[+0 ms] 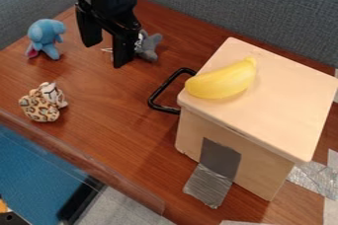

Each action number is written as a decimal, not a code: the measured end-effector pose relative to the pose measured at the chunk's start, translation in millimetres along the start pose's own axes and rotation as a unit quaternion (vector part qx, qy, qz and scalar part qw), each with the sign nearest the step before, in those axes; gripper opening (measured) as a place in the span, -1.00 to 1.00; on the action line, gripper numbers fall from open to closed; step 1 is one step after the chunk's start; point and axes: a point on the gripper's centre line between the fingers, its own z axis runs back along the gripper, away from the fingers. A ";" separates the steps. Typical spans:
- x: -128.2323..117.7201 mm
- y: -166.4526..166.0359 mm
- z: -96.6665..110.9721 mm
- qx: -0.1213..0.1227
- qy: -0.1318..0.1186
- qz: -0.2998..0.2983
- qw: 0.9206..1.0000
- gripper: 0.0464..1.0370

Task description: Opened the drawer

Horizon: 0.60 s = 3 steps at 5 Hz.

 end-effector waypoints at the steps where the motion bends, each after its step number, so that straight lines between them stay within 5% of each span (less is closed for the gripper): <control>1: -2.6 -2.2 -9.4 -0.009 0.014 0.001 1.000 0.92; 3: 8.5 -17.6 -37.4 -0.044 0.013 0.002 0.999 0.92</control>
